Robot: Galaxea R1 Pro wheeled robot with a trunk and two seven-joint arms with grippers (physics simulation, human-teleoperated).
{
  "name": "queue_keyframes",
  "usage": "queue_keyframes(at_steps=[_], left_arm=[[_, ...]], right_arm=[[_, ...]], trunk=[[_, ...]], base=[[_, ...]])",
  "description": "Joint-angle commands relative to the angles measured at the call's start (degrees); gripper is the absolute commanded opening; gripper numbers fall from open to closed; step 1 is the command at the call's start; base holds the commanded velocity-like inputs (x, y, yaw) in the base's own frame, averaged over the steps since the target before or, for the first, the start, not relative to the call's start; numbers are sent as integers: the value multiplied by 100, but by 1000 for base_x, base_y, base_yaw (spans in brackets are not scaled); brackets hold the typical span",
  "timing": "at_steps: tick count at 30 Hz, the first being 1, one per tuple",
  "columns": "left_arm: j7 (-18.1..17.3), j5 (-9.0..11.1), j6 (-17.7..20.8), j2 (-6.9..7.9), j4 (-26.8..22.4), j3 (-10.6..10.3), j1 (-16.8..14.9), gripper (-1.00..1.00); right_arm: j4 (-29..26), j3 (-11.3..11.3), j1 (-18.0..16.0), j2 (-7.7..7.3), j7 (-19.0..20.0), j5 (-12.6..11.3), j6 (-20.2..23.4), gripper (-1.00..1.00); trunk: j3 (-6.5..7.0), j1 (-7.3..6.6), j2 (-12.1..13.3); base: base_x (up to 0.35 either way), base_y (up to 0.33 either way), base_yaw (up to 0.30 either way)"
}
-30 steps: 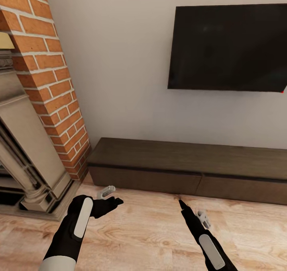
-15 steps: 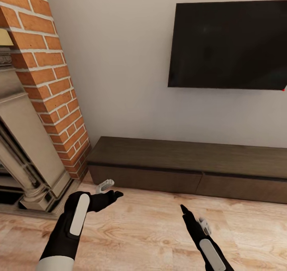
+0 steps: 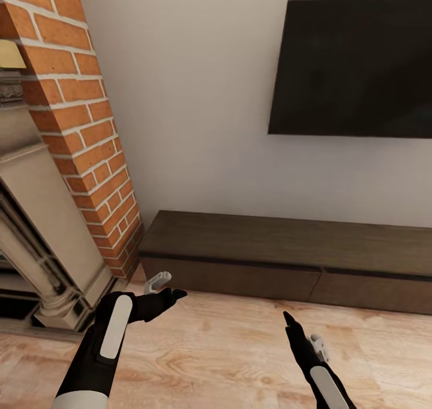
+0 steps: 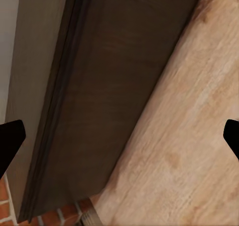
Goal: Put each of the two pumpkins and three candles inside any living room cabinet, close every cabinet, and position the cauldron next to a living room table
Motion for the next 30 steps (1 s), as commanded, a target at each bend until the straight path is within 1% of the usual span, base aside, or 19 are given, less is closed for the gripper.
queue_keyframes(at_steps=[1, 4, 9, 11, 13, 20, 24, 30], left_arm=[[58, 62, 24, -5, -4, 10, -4, 100], [58, 62, 24, -5, -4, 6, 2, 100], [58, 62, 24, -3, -11, 13, 5, 100], [58, 62, 24, -2, -12, 13, 5, 100], [58, 62, 24, -4, -12, 14, 5, 100], [58, 62, 24, 3, -12, 14, 5, 100], [58, 61, 18, 5, -12, 15, 5, 100], [58, 62, 16, 45, -12, 22, 5, 100]], right_arm=[[9, -34, -3, 7, 35, -60, 21, 100], [28, -46, -3, 9, 54, -60, 20, 100], [95, -49, -3, -3, 319, -60, 20, 100], [170, -67, -3, -7, 467, -60, 20, 100], [195, -101, -3, -6, 528, -60, 20, 100], [262, -137, -3, -9, 545, -56, 42, 100], [428, -152, -3, 2, 561, -51, -14, 100], [499, -119, -3, 0, 569, 1, -36, 100]], trunk=[[-5, 1, -2], [-5, 1, -2], [-5, 1, -2], [-5, 1, -2], [-5, 1, -2], [-5, 1, -2], [-5, 1, -2], [-5, 1, -2]], base=[[161, 235, 0], [98, 149, 0], [-5, 92, -9], [-1, 216, -150], [-1, 104, -228], [61, 101, -273], [69, 84, -271], [41, 50, -64]])
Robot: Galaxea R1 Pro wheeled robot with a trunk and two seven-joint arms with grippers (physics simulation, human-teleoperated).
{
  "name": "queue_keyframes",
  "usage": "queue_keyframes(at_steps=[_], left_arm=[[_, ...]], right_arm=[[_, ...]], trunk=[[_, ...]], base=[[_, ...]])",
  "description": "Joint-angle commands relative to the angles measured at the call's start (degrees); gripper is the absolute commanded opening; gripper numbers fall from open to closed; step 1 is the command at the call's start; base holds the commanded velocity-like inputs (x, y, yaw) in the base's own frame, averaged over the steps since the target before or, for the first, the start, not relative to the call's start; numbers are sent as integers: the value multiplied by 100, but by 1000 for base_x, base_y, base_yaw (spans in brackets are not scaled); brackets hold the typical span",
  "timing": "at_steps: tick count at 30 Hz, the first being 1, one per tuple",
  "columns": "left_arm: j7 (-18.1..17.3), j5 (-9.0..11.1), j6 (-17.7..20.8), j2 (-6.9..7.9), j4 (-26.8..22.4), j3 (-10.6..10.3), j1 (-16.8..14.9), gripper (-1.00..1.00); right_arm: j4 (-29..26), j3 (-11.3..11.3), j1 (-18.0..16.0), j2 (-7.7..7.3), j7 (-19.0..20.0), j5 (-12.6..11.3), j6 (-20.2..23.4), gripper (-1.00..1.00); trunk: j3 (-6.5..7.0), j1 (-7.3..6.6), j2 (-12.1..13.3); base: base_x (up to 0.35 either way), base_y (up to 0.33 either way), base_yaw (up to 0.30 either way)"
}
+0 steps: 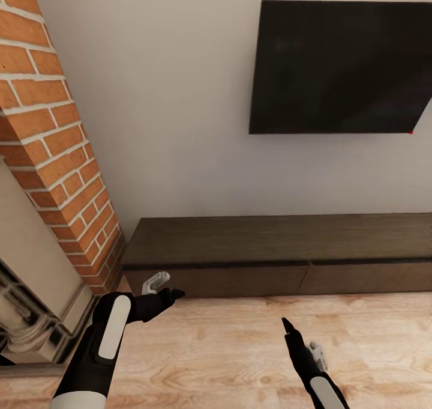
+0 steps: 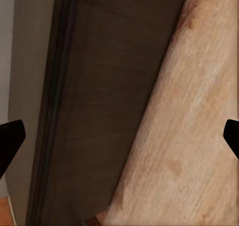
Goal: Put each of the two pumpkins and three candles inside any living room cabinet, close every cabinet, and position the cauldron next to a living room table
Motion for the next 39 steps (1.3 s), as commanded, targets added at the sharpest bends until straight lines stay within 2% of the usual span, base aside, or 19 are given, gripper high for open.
queue_keyframes(at_steps=[1, 8, 13, 21, 24, 28, 29, 31, 33, 39], left_arm=[[59, 63, 26, -4, -5, 8, -4, 100], [59, 63, 26, -4, -5, 3, -4, 100], [59, 65, 26, -7, -5, 3, -4, 100], [59, 71, 26, -8, -5, -10, -4, 100], [59, 65, 31, -4, -7, -129, -4, 100], [60, 64, 41, 11, -137, -147, -4, 100], [63, 65, 41, 38, -251, -142, -4, 100], [66, 82, 41, 233, -511, -168, -2, 100], [67, 141, 41, 365, -607, -187, -3, 100], [67, 442, 41, 510, -685, -188, -3, 100]], right_arm=[[7, -20, -4, 8, 33, -62, 14, 100], [12, -1, -4, 13, 135, -110, 21, 100], [67, 2, -53, -29, 252, -55, 22, 100], [698, 15, -827, -56, 254, -29, 34, 100], [935, 35, -1023, -62, 254, -20, 48, 100], [1013, 47, -1146, -78, 257, -18, 75, 100], [1020, 48, -1156, -78, 257, -17, 76, 100], [1030, 53, -1167, -70, 256, -10, 75, 100], [1032, 56, -1170, -71, 263, 5, 78, 100], [1022, 58, -1170, -79, 343, 28, 82, 100]], trunk=[[-5, 0, -2], [-5, 0, -2], [-5, 0, -2], [-5, 0, -2], [-5, 0, -2], [-5, 0, -2], [-5, 0, -2], [-5, 0, -2], [-41, 43, -82], [-59, 65, -123]], base=[[24, 16, -8], [53, 47, -1], [2, 2, 0], [10, 0, 0], [6, 0, 0], [1, 0, 0], [0, 0, 0], [0, 0, 0], [0, 0, 0], [0, 0, 0]])
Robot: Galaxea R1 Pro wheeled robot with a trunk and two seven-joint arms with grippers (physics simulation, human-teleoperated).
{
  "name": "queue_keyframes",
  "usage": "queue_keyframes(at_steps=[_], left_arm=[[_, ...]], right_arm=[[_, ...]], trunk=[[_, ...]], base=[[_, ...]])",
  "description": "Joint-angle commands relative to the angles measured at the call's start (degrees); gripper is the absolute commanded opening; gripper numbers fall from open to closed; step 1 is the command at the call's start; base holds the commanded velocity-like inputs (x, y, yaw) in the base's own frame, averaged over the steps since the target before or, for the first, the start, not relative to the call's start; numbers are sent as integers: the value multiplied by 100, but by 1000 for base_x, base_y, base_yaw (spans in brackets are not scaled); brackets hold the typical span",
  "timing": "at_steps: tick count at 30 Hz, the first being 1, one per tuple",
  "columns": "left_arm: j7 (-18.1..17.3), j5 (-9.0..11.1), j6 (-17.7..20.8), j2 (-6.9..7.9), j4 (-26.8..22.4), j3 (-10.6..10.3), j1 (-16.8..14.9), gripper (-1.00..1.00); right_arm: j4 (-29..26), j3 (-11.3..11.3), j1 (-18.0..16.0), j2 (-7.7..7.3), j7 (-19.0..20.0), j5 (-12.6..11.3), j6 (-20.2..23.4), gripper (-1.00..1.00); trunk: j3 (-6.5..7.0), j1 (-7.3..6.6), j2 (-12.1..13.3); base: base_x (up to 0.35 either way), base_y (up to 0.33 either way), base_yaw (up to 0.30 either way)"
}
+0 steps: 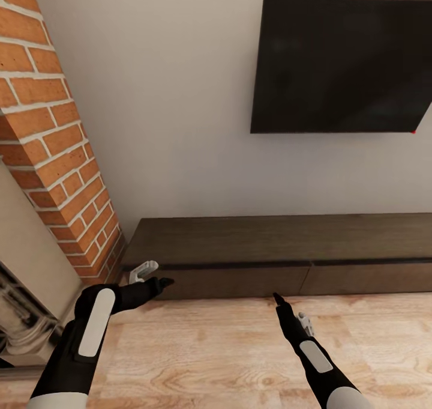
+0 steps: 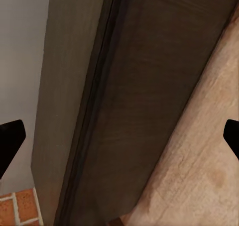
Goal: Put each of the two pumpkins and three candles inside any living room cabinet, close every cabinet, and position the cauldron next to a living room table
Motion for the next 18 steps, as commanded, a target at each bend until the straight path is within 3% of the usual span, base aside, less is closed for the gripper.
queue_keyframes(at_steps=[1, 5, 8, 9, 10, 11, 13, 15, 18], left_arm=[[58, 91, 27, 27, -10, 9, -2, 100], [58, 286, 27, 332, -18, 22, -4, 100], [58, 929, 27, 743, -19, -24, -4, 100], [58, 1291, 27, 1006, -13, -120, -3, 100], [58, 1406, 27, 1099, -7, -164, -2, 100], [58, 1728, 27, 1365, 7, -330, -2, 100], [64, 2081, 27, 1621, 17, -556, -3, 100], [66, 2330, 27, 1740, 21, -702, -2, 100], [67, 2491, 27, 1804, 24, -839, -4, 100]], right_arm=[[0, -24, -1, 6, 73, -57, 24, 100], [-1, -16, 2, 1, 629, -58, 52, 100], [4, -22, 2, 0, 911, -64, 162, 100], [5, -25, 1, 0, 940, -62, 249, 100], [5, -27, 1, -3, 948, -60, 305, 100], [6, -29, 2, -5, 953, -59, 357, 100], [6, -31, -1, -7, 958, -58, 425, 100], [6, -32, -3, -8, 960, -58, 462, 100], [4, -38, -8, -12, 934, -53, 643, 100]], trunk=[[-23, 22, -44], [-95, 110, -204], [-149, 176, -325], [-167, 198, -365], [-185, 220, -405], [-203, 242, -445], [-239, 286, -525], [-275, 329, -605], [-329, 395, -726]], base=[[0, 0, 0], [0, 0, 0], [0, 0, 0], [0, 0, 0], [0, 0, 0], [0, 0, 0], [0, 0, 0], [0, 0, 0], [0, 0, 0]])
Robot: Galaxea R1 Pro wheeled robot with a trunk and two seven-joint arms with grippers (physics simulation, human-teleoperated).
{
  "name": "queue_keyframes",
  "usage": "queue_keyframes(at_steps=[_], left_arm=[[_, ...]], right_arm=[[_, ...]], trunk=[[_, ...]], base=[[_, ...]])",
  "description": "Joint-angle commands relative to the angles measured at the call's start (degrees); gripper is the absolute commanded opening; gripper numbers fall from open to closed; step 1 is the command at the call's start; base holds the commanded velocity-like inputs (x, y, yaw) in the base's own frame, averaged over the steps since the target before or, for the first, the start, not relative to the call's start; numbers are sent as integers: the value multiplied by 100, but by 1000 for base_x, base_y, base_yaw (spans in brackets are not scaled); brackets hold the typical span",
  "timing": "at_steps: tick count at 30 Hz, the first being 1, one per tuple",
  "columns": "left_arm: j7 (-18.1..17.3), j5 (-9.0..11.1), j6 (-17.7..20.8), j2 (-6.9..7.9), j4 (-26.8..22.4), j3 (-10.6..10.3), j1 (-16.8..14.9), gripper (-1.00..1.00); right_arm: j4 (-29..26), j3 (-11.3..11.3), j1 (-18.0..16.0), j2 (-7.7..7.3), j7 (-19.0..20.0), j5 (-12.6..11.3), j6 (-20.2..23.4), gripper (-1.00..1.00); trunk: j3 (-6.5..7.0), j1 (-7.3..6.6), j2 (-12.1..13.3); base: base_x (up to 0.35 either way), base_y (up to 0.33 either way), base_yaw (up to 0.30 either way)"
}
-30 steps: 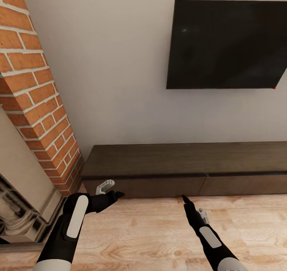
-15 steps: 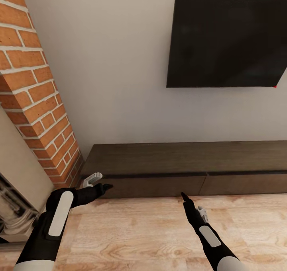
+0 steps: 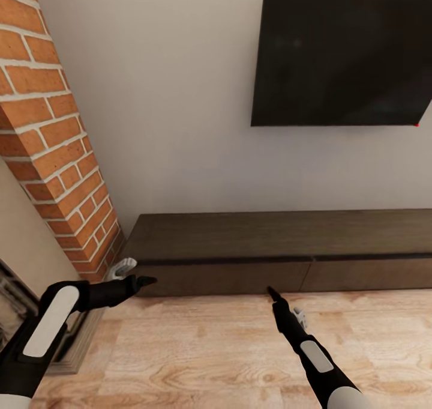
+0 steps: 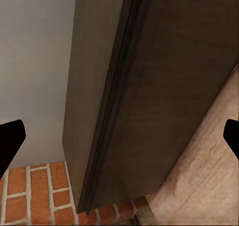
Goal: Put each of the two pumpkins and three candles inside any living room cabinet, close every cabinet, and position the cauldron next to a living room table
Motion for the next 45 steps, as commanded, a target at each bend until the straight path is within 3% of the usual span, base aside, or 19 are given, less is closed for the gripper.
queue_keyframes(at_steps=[1, 5, 10, 12, 20, 25, 45], left_arm=[[60, 79, 12, 10, -4, -36, -4, 100], [60, 103, 12, 19, -4, -96, -4, 100], [56, 230, 12, 14, 4, -456, -4, 100], [56, 316, 12, 13, 5, -506, -4, 100], [58, 405, 12, 14, 5, -544, -4, 100], [56, 407, 12, 13, 5, -557, -4, 100], [57, 401, 12, -13, 3, -571, -4, 100]], right_arm=[[-9, -36, -4, -7, -10, -55, 201, 100], [-37, -36, -5, -61, -101, -45, 638, 100], [-37, -36, -2, -176, -95, -48, 725, 100], [-43, -37, -2, -187, -93, -46, 724, 100], [-69, -20, -1, -197, 175, -43, 694, 100], [-70, -16, 14, -199, 247, -43, 271, 100], [-70, -19, 13, -131, 249, -43, 175, 100]], trunk=[[-23, 22, -44], [-95, 110, -204], [-185, 220, -405], [-221, 263, -485], [-364, 439, -806], [-454, 549, -1006], [-813, 988, -1809]], base=[[0, 0, 0], [0, 0, 0], [0, 0, 0], [0, 0, 0], [0, 0, 0], [0, 0, 0], [0, 0, 0]])
